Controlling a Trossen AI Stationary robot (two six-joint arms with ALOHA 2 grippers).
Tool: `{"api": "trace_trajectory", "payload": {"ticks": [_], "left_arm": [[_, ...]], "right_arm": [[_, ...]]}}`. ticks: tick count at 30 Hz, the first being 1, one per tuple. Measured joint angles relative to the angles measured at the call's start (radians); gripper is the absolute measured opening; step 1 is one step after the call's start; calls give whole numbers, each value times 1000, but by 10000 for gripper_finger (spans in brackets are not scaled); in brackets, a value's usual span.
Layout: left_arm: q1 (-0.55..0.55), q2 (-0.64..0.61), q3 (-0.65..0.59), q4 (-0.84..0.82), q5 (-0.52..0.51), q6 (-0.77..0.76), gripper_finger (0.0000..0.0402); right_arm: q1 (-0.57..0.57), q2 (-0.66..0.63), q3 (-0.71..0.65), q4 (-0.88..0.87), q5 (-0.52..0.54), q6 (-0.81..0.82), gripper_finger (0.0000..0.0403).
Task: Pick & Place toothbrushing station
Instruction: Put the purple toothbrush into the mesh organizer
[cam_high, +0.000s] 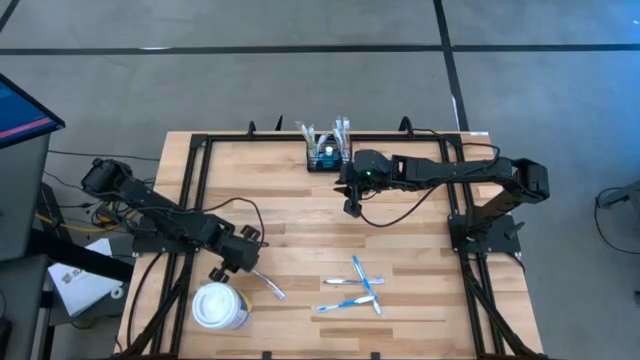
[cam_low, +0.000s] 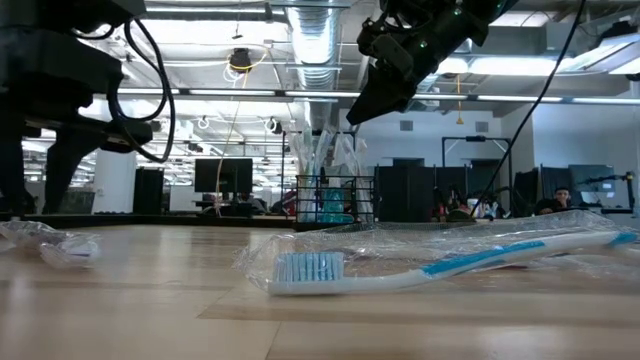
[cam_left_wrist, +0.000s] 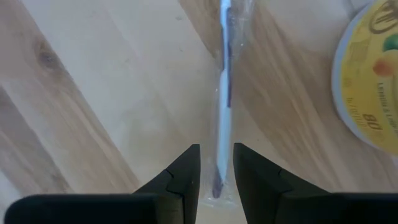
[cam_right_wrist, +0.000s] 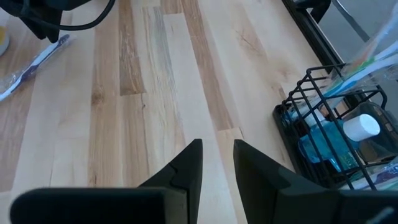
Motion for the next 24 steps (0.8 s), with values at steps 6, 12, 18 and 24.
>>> {"api": "trace_trajectory", "payload": {"ticks": [6, 12, 18, 24], "left_arm": [[0, 0, -30, 9, 11, 1, 90], [0, 0, -109, 110, 46, 1, 90], [-1, -4, -139, 147, 2, 1, 90], [-1, -3, -141, 157, -25, 1, 45]], "right_arm": [[0, 0, 0, 0, 0, 0, 82], [0, 0, 0, 0, 0, 0, 82], [0, 0, 0, 0, 0, -1, 82], [0, 0, 0, 1, 0, -1, 82]]}}
